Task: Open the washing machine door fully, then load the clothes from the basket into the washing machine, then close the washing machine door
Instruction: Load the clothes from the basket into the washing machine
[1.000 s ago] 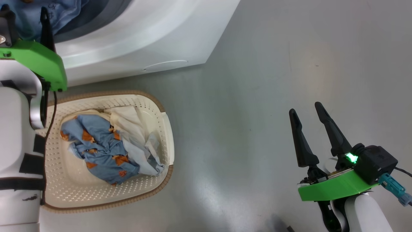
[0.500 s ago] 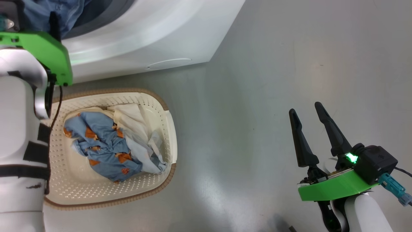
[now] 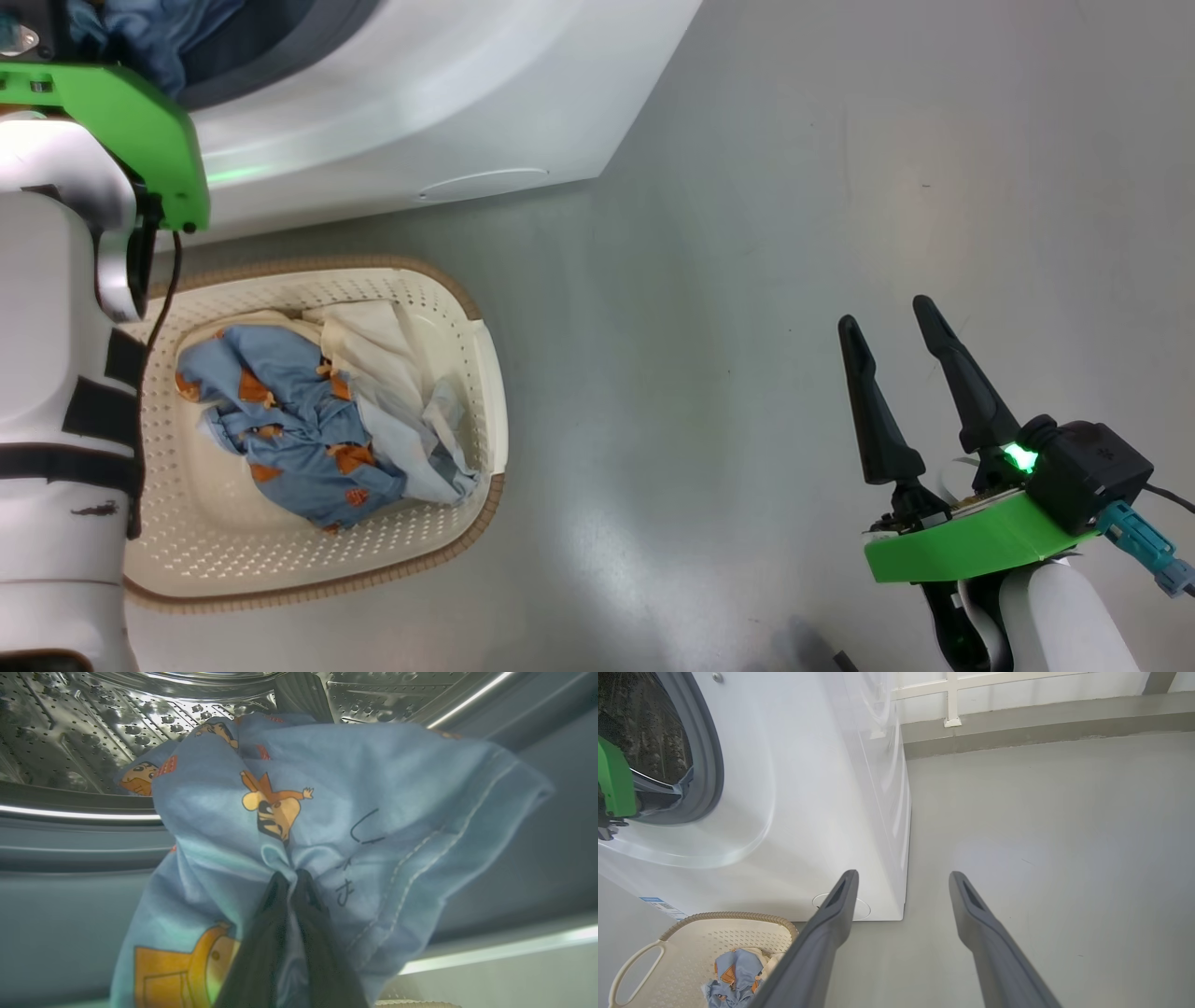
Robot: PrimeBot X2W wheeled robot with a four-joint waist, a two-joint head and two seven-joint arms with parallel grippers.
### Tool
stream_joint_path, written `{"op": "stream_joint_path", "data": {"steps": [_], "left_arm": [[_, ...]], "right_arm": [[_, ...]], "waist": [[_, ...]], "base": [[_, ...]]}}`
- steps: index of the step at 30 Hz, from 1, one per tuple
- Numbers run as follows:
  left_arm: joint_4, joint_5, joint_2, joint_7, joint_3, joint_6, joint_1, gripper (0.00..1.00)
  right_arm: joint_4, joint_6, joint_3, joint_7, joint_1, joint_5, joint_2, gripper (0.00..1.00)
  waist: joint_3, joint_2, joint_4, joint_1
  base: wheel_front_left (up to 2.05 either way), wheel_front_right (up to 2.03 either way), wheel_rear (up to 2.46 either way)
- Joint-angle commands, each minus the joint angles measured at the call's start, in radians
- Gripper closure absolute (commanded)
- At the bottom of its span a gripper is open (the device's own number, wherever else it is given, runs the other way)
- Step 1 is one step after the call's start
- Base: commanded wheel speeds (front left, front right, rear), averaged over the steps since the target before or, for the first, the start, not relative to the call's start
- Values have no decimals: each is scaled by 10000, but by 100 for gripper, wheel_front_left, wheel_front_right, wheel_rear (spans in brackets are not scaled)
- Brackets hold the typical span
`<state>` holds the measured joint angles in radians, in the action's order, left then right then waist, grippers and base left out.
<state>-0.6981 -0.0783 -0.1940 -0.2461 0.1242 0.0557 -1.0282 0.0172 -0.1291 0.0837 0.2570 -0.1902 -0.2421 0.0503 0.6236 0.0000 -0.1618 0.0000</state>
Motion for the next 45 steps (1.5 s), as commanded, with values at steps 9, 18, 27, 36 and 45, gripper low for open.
{"op": "stream_joint_path", "data": {"steps": [9, 18, 27, 36, 45], "left_arm": [[-179, -156, -393, 735, -160, 196, -466, 100], [-384, -235, -481, 2344, -373, 667, -1142, 100], [-956, -208, -920, 3625, -598, 1134, -2198, 100], [-1742, -86, -1530, 4374, -604, 1290, -3484, 100], [-2544, -34, -2233, 4748, -655, 1433, -4448, 100]], "right_arm": [[214, -16, 164, 48, 131, 20, -1, 0], [245, -16, 298, 48, 124, -10, -1, 0], [242, -16, 477, 48, 177, -41, -1, 0], [259, -16, 736, 48, 297, -3, -1, 0], [308, -16, 872, 48, 457, 78, -1, 0]], "waist": [[48, 0, -38, 0], [234, 0, -193, 0], [674, 0, -692, 0], [1070, 0, -1176, 0], [1426, 0, -1407, 0]], "base": [[0, 0, 0], [0, 0, 0], [0, 0, 0], [0, 0, 0], [0, 0, 0]]}}
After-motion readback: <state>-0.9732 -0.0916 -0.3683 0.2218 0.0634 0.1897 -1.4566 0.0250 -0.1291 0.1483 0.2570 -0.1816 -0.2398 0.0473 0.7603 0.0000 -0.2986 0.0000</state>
